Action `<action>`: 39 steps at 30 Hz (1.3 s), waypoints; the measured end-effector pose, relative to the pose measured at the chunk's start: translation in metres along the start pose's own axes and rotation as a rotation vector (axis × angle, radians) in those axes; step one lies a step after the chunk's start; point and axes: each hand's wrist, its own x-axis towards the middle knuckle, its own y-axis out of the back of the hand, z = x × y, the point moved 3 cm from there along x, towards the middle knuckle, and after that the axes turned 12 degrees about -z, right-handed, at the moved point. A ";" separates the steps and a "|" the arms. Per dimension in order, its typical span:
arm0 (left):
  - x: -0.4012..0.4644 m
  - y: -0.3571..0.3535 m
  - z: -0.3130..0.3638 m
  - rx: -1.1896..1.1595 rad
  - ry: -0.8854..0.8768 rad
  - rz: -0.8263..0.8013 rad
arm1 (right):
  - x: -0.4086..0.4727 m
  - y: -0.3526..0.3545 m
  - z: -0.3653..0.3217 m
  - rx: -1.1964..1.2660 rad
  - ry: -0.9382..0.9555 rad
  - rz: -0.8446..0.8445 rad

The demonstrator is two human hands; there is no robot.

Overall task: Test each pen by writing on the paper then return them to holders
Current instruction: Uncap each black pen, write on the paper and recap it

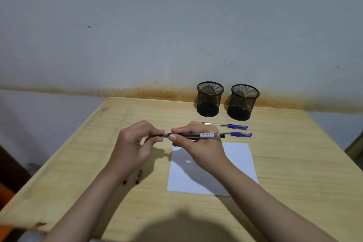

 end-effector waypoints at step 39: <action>-0.037 -0.071 -0.009 0.170 0.437 -0.539 | 0.025 0.033 0.071 -0.102 -0.284 0.211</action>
